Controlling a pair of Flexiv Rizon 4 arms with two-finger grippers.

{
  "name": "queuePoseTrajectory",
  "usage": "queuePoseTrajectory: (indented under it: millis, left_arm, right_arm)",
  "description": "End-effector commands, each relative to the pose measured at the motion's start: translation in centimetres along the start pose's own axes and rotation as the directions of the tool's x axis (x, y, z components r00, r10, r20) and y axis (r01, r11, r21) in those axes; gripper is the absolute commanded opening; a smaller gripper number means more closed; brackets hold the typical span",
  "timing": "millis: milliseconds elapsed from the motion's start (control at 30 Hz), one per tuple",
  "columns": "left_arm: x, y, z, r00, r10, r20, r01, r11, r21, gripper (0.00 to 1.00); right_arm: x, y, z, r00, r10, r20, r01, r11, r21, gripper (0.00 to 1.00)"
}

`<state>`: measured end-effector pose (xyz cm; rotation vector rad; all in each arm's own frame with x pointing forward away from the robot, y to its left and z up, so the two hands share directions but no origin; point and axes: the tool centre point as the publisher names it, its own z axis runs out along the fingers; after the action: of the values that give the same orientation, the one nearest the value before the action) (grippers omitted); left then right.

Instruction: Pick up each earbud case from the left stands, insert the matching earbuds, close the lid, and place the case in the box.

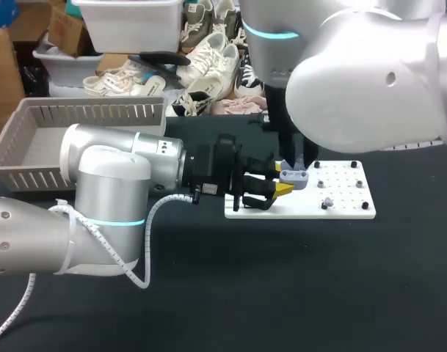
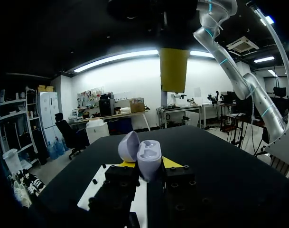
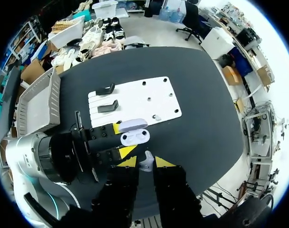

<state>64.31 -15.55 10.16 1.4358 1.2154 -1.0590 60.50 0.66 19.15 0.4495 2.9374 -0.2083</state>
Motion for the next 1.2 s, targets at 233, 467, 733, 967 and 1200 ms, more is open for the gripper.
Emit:
queuePoseTrajectory:
  millis: [233,467,733,967,1200]
  left_arm:
    - [0.1,0.0,0.0,1.0,0.001,0.002,-0.001,1.0,0.0,0.0]
    - [0.1,0.0,0.0,1.0,0.001,0.002,-0.001,1.0,0.0,0.0]
    - [0.1,0.0,0.0,1.0,0.001,0.002,-0.001,1.0,0.0,0.0]
    - [0.1,0.0,0.0,1.0,0.001,0.002,-0.001,1.0,0.0,0.0]
    - [0.1,0.0,0.0,1.0,0.001,0.002,-0.001,1.0,0.0,0.0]
  right_arm:
    - [0.3,0.1,1.1,1.0,0.019,-0.016,-0.019,1.0,-0.015,0.0]
    - [0.3,0.0,1.1,0.999,0.045,-0.009,-0.046,0.998,-0.044,0.0]
    - [0.3,0.0,1.1,0.999,0.045,-0.009,-0.046,0.998,-0.044,0.0]
    - [0.3,0.5,1.5,0.997,0.078,0.008,-0.077,0.994,-0.079,0.0]
    - [0.1,0.7,2.0,0.995,0.098,0.001,-0.098,0.992,-0.079,0.0]
